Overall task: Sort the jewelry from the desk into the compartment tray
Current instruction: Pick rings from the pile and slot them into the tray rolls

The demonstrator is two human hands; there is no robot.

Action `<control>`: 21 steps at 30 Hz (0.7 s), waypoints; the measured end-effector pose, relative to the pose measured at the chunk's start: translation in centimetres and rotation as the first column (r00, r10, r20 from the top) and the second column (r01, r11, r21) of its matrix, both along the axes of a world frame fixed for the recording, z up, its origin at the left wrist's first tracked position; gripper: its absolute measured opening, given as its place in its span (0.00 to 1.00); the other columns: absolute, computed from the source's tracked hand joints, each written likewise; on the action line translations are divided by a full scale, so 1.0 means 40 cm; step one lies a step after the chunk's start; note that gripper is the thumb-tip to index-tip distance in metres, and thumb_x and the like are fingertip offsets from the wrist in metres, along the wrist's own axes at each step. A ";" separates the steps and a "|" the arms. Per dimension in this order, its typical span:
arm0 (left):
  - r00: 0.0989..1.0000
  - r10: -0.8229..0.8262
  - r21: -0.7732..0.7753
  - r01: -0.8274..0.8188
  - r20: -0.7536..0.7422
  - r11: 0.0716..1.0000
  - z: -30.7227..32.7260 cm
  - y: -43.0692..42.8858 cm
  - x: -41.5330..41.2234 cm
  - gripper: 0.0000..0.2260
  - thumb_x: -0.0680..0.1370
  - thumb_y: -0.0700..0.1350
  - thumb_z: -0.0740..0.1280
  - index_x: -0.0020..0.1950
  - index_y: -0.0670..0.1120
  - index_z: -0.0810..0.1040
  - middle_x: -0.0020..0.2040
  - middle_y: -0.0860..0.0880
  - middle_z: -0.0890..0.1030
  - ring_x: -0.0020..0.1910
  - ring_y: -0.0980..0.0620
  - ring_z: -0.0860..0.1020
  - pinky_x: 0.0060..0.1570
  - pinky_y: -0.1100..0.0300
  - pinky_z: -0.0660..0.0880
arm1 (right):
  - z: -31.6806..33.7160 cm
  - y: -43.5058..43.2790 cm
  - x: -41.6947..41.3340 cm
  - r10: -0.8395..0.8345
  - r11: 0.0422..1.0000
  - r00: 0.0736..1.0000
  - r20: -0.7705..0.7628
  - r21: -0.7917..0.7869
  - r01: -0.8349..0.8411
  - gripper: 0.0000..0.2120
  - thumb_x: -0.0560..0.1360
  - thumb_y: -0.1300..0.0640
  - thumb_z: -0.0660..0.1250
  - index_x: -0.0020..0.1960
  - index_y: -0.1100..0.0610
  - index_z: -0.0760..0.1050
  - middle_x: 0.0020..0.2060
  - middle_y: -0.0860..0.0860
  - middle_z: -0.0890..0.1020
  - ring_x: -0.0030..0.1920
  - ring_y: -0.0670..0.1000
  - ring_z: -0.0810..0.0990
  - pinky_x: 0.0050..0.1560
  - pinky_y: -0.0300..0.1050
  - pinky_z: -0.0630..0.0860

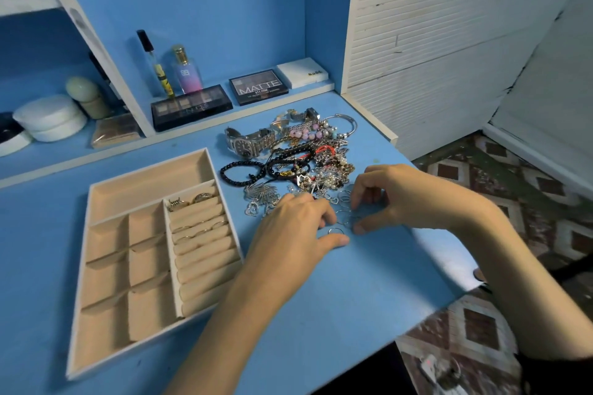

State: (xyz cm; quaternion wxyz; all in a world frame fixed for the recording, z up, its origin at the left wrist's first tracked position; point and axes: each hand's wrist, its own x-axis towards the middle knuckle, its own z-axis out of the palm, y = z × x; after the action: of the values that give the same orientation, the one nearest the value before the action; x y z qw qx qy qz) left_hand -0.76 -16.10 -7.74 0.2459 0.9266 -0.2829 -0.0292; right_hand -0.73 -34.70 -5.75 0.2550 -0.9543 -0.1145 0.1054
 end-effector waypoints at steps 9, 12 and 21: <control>0.993 0.114 0.034 -0.113 -0.024 0.993 0.012 0.008 0.001 0.12 0.72 0.55 0.68 0.50 0.51 0.77 0.46 0.54 0.76 0.51 0.55 0.72 0.44 0.62 0.65 | -0.016 0.032 0.013 -0.045 0.998 0.997 0.056 0.042 0.042 0.11 0.66 0.51 0.75 0.44 0.54 0.80 0.37 0.47 0.79 0.36 0.42 0.74 0.40 0.38 0.72; 0.990 0.140 0.046 -0.139 -0.023 0.989 0.014 0.009 0.001 0.13 0.72 0.56 0.69 0.51 0.50 0.77 0.46 0.53 0.76 0.51 0.54 0.72 0.45 0.61 0.66 | -0.019 0.039 0.013 -0.056 0.997 0.996 0.066 0.054 0.053 0.10 0.67 0.51 0.75 0.45 0.54 0.79 0.35 0.46 0.77 0.34 0.42 0.73 0.40 0.40 0.71; 0.980 0.181 0.019 -0.180 -0.078 0.983 0.015 0.010 0.004 0.10 0.71 0.54 0.70 0.48 0.50 0.79 0.40 0.55 0.76 0.43 0.56 0.72 0.41 0.61 0.69 | -0.017 0.047 0.009 -0.070 0.996 0.997 0.025 0.057 0.068 0.08 0.69 0.52 0.73 0.45 0.53 0.77 0.34 0.44 0.75 0.34 0.41 0.72 0.39 0.39 0.71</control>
State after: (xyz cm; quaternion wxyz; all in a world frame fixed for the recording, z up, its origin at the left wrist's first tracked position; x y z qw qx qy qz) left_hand -0.58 -15.71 -7.15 0.2532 0.9480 -0.1875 -0.0451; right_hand -0.36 -32.81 -6.44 0.2837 -0.9515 -0.0877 0.0805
